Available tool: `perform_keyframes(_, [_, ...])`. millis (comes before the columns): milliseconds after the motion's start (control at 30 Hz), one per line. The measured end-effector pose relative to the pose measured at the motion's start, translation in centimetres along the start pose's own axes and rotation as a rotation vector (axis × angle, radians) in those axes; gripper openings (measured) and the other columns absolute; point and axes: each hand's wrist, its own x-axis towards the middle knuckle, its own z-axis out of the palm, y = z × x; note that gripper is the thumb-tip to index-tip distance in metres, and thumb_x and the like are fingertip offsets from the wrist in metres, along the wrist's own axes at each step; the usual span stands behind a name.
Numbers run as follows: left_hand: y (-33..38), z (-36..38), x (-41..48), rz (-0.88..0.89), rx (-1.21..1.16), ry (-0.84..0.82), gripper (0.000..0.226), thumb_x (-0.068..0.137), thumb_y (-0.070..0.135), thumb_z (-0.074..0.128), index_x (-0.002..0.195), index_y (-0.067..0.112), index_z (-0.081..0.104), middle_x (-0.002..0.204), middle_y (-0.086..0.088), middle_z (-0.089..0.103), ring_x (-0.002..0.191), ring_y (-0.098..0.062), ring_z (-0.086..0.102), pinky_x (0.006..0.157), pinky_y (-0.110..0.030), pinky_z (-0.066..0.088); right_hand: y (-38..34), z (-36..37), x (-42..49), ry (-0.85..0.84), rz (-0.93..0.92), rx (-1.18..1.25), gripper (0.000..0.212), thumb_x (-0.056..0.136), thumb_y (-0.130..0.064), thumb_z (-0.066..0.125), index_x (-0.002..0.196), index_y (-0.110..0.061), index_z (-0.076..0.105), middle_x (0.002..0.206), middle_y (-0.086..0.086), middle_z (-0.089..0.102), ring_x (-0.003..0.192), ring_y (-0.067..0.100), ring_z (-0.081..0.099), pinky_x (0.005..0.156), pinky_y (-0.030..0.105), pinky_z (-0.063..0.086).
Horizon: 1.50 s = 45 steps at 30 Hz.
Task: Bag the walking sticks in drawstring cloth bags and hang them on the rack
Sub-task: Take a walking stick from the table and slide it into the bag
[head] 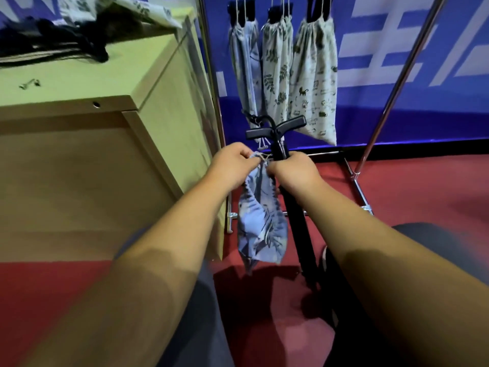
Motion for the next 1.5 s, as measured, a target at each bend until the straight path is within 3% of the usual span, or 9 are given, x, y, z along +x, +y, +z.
perform_keyframes(167, [-0.5, -0.4, 0.3, -0.053, 0.146, -0.115, 0.041, 0.066, 0.044, 0.082, 0.094, 0.021, 0.061, 0.085, -0.003, 0.074, 0.077, -0.021, 0.071, 0.074, -0.04, 0.061, -0.9, 0.2, 1.5, 0.013, 0.018, 0.112, 0.011, 0.063, -0.017, 0.068, 0.07, -0.011, 0.065, 0.057, 0.007, 0.061, 0.053, 0.028, 0.06, 0.06, 0.046, 0.058])
perform_keyframes(367, [-0.7, 0.3, 0.0, -0.256, 0.551, -0.372, 0.026, 0.094, 0.033, 0.072, 0.096, 0.006, 0.071, 0.089, -0.014, 0.07, 0.069, -0.028, 0.063, 0.052, -0.024, 0.045, -1.0, 0.3, 2.5, 0.064, 0.054, 0.213, 0.01, 0.06, -0.019, 0.066, 0.069, -0.016, 0.062, 0.058, 0.008, 0.062, 0.051, 0.028, 0.059, 0.059, 0.045, 0.056])
perform_keyframes(467, [-1.4, 1.1, 0.3, -0.429, 0.51, -0.452, 0.028, 0.105, 0.021, 0.057, 0.115, -0.004, 0.066, 0.1, -0.025, 0.072, 0.073, -0.033, 0.067, 0.059, -0.036, 0.057, -1.1, 0.0, 3.0, 0.074, 0.071, 0.253, 0.011, 0.06, -0.019, 0.064, 0.068, -0.017, 0.058, 0.055, 0.007, 0.056, 0.045, 0.026, 0.055, 0.056, 0.043, 0.051])
perform_keyframes(600, [-2.1, 1.1, 0.8, -0.621, 0.339, -0.467, 0.027, 0.111, 0.013, 0.033, 0.108, 0.002, 0.058, 0.081, -0.013, 0.066, 0.062, -0.022, 0.064, 0.053, -0.037, 0.056, -1.7, -1.1, 3.2, 0.132, 0.06, 0.321, 0.006, 0.066, -0.017, 0.067, 0.066, -0.014, 0.062, 0.059, 0.008, 0.059, 0.052, 0.027, 0.057, 0.056, 0.04, 0.055])
perform_keyframes(800, [-2.7, 1.1, 2.5, -0.499, 0.12, -0.232, 0.019, 0.096, -0.005, 0.049, 0.101, 0.0, 0.066, 0.082, -0.026, 0.071, 0.069, -0.037, 0.074, 0.072, -0.052, 0.065, -1.6, -2.5, 3.3, 0.163, 0.076, 0.393, 0.004, 0.069, -0.011, 0.067, 0.072, -0.011, 0.064, 0.064, 0.012, 0.059, 0.053, 0.028, 0.057, 0.054, 0.036, 0.054])
perform_keyframes(1000, [-3.0, 1.8, 3.0, -0.279, -0.13, -0.007, 0.02, 0.098, 0.031, 0.062, 0.09, 0.013, 0.068, 0.081, -0.012, 0.065, 0.074, -0.024, 0.058, 0.072, -0.035, 0.051, -0.4, -2.9, 3.6, 0.093, 0.12, 0.362, 0.014, 0.08, -0.003, 0.068, 0.091, -0.011, 0.064, 0.073, 0.011, 0.059, 0.064, 0.027, 0.054, 0.06, 0.041, 0.057])
perform_keyframes(1100, [-2.6, 1.9, 3.0, -0.186, -0.126, 0.003, 0.021, 0.1, 0.036, 0.064, 0.097, 0.018, 0.072, 0.084, -0.008, 0.07, 0.072, -0.023, 0.057, 0.072, -0.032, 0.048, 0.0, -3.0, 3.3, 0.063, 0.111, 0.273, 0.013, 0.086, -0.001, 0.067, 0.09, -0.012, 0.061, 0.066, 0.008, 0.054, 0.055, 0.022, 0.05, 0.049, 0.027, 0.049])
perform_keyframes(1333, [-2.5, 1.2, 3.3, -0.122, -0.021, 0.001, 0.023, 0.102, 0.037, 0.062, 0.091, 0.019, 0.071, 0.069, -0.002, 0.063, 0.063, -0.024, 0.058, 0.064, -0.036, 0.052, 0.2, -4.5, 3.0, -0.056, 0.033, 0.195, 0.021, 0.086, -0.027, 0.081, 0.097, -0.016, 0.066, 0.074, 0.005, 0.066, 0.056, 0.023, 0.062, 0.054, 0.032, 0.054])
perform_keyframes(1500, [-2.7, -0.1, 3.4, -0.12, 0.024, 0.026, 0.024, 0.105, 0.039, 0.061, 0.094, 0.019, 0.069, 0.058, -0.001, 0.054, 0.044, -0.02, 0.052, 0.05, -0.027, 0.048, 0.5, -5.5, 2.0, -0.171, 0.037, 0.096, 0.009, 0.087, -0.008, 0.071, 0.088, -0.016, 0.066, 0.071, 0.012, 0.066, 0.061, 0.025, 0.062, 0.059, 0.034, 0.048])
